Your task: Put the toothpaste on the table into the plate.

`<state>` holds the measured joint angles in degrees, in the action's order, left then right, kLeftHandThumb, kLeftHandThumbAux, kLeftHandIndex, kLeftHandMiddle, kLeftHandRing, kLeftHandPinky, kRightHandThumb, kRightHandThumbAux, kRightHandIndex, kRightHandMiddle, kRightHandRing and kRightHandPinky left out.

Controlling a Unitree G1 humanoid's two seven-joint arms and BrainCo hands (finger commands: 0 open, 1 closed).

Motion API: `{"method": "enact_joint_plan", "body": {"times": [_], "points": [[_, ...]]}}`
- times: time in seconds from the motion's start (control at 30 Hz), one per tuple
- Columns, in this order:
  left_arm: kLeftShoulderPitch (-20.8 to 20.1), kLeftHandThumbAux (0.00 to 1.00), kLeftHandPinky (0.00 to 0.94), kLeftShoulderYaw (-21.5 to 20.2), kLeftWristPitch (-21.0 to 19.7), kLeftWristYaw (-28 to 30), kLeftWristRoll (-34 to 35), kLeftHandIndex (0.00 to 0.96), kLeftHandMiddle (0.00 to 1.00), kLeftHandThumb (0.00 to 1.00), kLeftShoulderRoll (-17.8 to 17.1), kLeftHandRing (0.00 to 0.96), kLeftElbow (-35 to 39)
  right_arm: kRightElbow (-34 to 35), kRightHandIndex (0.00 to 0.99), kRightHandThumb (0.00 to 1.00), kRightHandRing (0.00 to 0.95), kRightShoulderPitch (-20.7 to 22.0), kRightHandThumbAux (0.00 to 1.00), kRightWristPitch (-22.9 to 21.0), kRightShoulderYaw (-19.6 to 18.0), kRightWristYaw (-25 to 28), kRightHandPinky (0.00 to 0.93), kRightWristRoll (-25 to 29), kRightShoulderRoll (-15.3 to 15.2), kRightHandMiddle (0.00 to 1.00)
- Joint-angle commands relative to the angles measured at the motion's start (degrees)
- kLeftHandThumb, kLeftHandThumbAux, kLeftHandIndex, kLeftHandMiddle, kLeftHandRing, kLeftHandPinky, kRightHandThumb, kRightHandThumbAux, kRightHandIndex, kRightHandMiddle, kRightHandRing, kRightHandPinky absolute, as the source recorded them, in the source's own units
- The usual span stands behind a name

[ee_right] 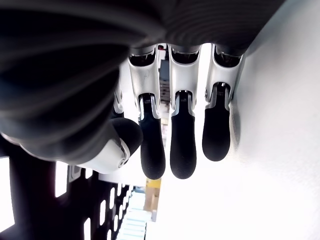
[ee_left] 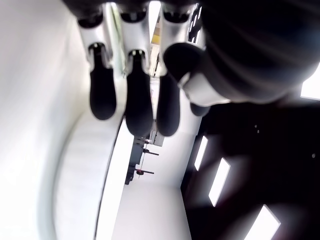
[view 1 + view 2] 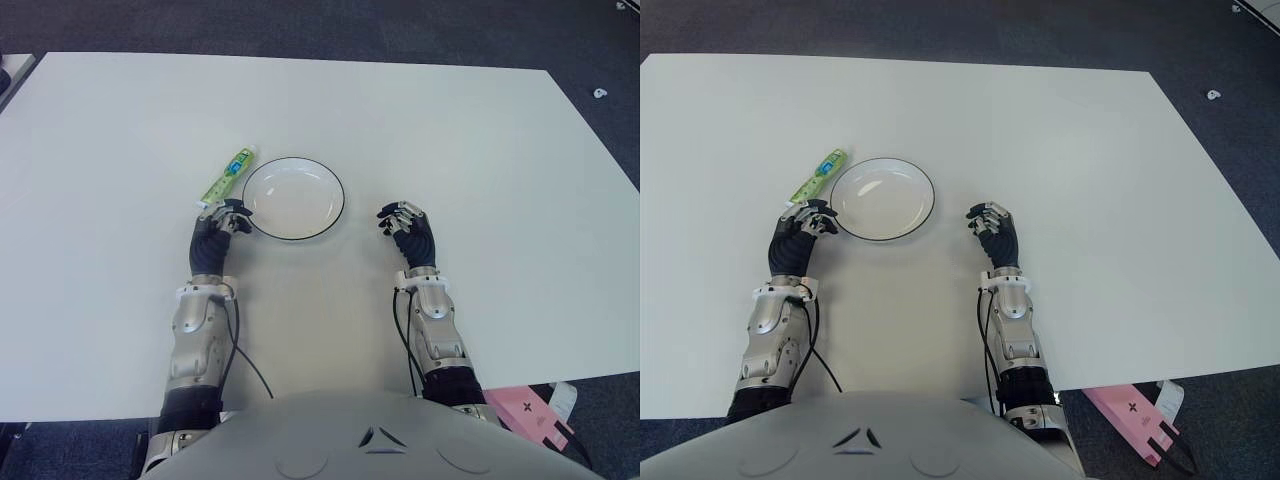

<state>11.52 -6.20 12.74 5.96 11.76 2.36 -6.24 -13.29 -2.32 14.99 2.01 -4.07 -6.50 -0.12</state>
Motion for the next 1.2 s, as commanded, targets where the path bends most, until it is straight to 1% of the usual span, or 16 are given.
{"method": "enact_joint_plan", "body": {"times": [0.03,0.37,0.57,0.63,0.7,0.77,0.8,0.9,0.97,1.07,1.13,1.2], "points": [[2.74,0.678,0.536,-0.21,-3.61,-0.9,-0.19,0.403,0.494,0.836,0.65,0.588,-4.44,-2.29,0.428,0.706,0.528,-1.67,0.734,-3.19,0.08,0.17,0.551,-0.03,-0.12,0.501],[2.86,0.678,0.524,-0.43,-3.56,-0.95,-0.18,0.401,0.496,0.836,0.71,0.59,-4.17,-1.79,0.428,0.707,0.53,-1.75,0.734,-3.77,0.07,-0.13,0.546,-0.09,0.07,0.507],[2.74,0.678,0.521,-0.94,-1.81,-1.53,-1.15,0.401,0.495,0.835,0.23,0.585,-4.11,-1.78,0.428,0.706,0.524,-1.64,0.734,-3.98,0.03,-0.2,0.539,0.1,0.27,0.508],[2.95,0.679,0.521,-1.19,-1.3,-2.51,-2.45,0.401,0.494,0.835,-0.31,0.581,-2.86,-1.85,0.428,0.706,0.523,-1.61,0.735,-3.91,0.03,-0.24,0.539,0.08,0.3,0.509],[3.68,0.679,0.519,-1.46,-2.61,-4.14,-4.56,0.401,0.492,0.835,-1.36,0.575,2.01,-1.92,0.428,0.706,0.522,-1.59,0.735,-3.77,0.05,-0.18,0.537,0.12,0.32,0.509],[4.41,0.68,0.516,-1.38,-2.97,-6.22,-8.38,0.401,0.49,0.835,-2.33,0.568,7.05,-1.92,0.428,0.705,0.521,-1.6,0.735,-3.71,0.04,-0.08,0.536,0.21,0.32,0.509],[4.68,0.68,0.514,-1.24,-2.04,-7.57,-11.64,0.402,0.489,0.835,-3.05,0.566,8.51,-1.89,0.428,0.705,0.521,-1.63,0.735,-3.74,0.05,-0.04,0.535,0.22,0.32,0.509],[4.97,0.681,0.511,-1.01,0.13,-10.46,-18.33,0.401,0.485,0.834,-4.79,0.554,9.4,-1.98,0.428,0.706,0.521,-1.61,0.735,-3.77,0.12,-0.11,0.535,0.16,0.4,0.509],[4.97,0.682,0.518,-0.83,0.3,-12.59,-23.4,0.399,0.485,0.832,-6.52,0.555,10.19,-2.01,0.428,0.706,0.521,-1.62,0.735,-3.78,0.13,-0.1,0.535,0.16,0.38,0.508],[4.28,0.683,0.525,-0.48,-0.82,-17.39,-33.76,0.397,0.486,0.831,-9.44,0.561,12.65,-2.28,0.427,0.705,0.521,-1.6,0.735,-3.63,0.1,-0.08,0.533,0.24,0.43,0.504],[3.87,0.684,0.519,-0.29,-1.66,-19.27,-37.91,0.395,0.487,0.83,-10.47,0.563,13.84,-2.44,0.427,0.704,0.521,-1.58,0.735,-3.43,0.07,-0.03,0.53,0.38,0.47,0.501],[3.16,0.684,0.515,-0.32,-2.9,-19.95,-40.57,0.393,0.488,0.83,-11.41,0.565,14.94,-2.47,0.427,0.704,0.52,-1.58,0.735,-3.58,-0.02,0.05,0.526,0.61,0.55,0.499]]}}
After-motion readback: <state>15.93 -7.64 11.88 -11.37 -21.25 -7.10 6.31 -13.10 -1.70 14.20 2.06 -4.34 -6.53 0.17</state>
